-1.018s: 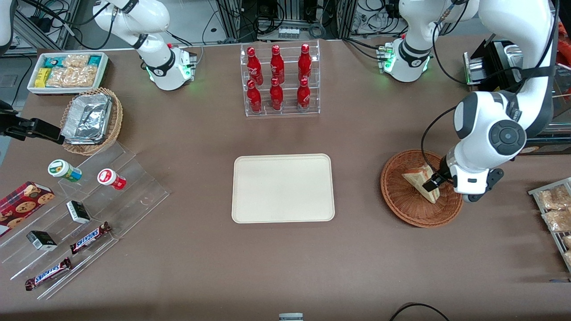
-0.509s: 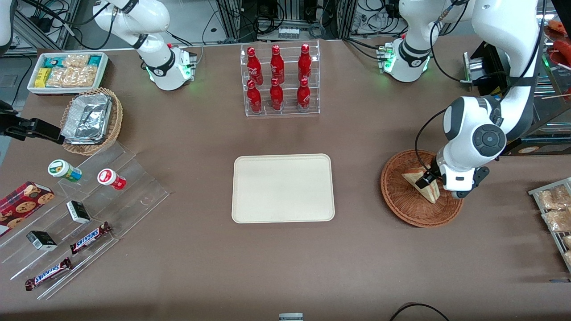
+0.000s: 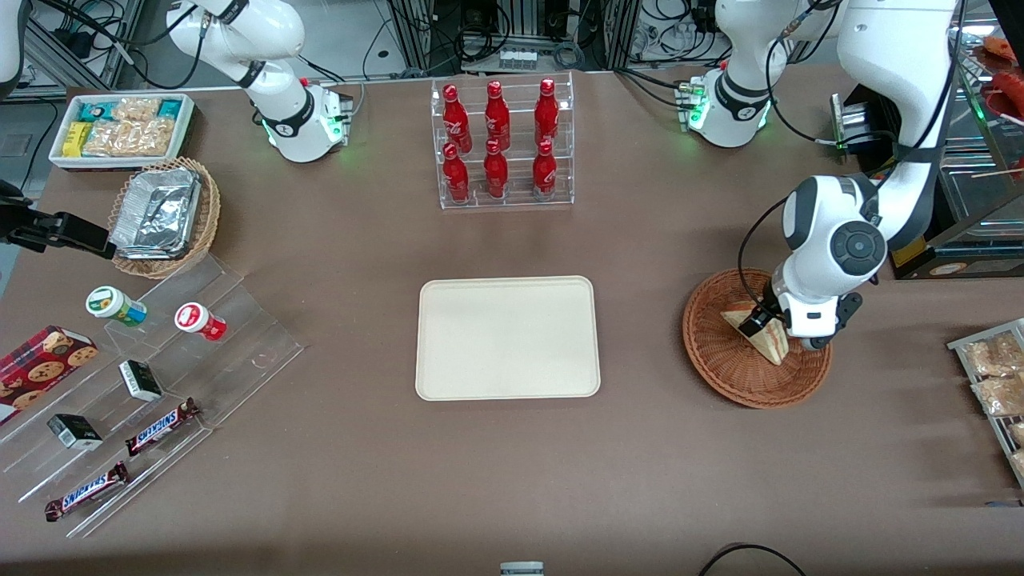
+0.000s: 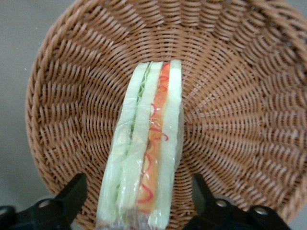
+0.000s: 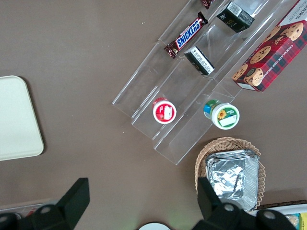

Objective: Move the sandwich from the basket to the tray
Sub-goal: 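Close the left gripper on the wrapped sandwich's crust edge, then lift the sandwich and carry it with the left gripper over the tray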

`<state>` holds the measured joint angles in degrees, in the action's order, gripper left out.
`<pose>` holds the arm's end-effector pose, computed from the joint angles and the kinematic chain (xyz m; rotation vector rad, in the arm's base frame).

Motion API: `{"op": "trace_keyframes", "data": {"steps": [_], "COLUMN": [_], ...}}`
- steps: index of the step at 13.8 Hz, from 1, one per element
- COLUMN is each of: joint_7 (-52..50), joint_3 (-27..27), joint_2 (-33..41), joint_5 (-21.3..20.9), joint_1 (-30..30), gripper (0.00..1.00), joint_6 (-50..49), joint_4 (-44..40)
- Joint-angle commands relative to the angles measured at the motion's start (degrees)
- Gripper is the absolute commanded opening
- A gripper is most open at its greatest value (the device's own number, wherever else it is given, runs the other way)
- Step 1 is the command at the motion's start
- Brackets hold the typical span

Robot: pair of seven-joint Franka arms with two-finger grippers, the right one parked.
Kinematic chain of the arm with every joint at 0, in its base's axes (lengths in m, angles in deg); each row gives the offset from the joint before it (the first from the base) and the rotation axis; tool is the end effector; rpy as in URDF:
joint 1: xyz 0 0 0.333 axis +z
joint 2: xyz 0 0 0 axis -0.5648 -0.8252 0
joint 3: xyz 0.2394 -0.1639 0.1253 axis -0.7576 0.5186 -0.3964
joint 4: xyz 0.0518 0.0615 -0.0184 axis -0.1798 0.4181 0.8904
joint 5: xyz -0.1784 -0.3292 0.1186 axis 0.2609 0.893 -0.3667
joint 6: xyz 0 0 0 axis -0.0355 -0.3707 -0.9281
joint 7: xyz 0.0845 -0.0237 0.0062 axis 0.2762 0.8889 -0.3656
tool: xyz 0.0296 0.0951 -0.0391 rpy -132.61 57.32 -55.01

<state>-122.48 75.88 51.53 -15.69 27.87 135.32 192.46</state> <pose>0.5378 -0.0607 0.2506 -2.8321 -1.1657 0.1049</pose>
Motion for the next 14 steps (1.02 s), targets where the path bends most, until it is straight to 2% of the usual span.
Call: {"op": "trace_keyframes", "data": {"steps": [1, 5, 7, 9, 12, 14], "joint_7": [-2.85, -2.68, -2.94, -2.6, -2.15, -2.07], "joint_3": [0.03, 0.03, 0.12, 0.38, 1.96, 3.1], "joint_2": [-0.71, 1.14, 3.15, 4.21, 4.74, 4.39], "joint_5": [-0.93, -1.28, -4.69, -5.32, -5.32, -5.23], "joint_1": [0.02, 0.02, -0.42, -0.86, -4.36, -8.14], "gripper": [0.01, 0.0, 0.0, 0.0, 0.0, 0.0], "joint_6": [1.23, -1.84, -7.7, -14.56, -23.01, -24.87], "joint_4": [0.11, -0.76, -2.51, -6.46, -12.26, -14.73]}}
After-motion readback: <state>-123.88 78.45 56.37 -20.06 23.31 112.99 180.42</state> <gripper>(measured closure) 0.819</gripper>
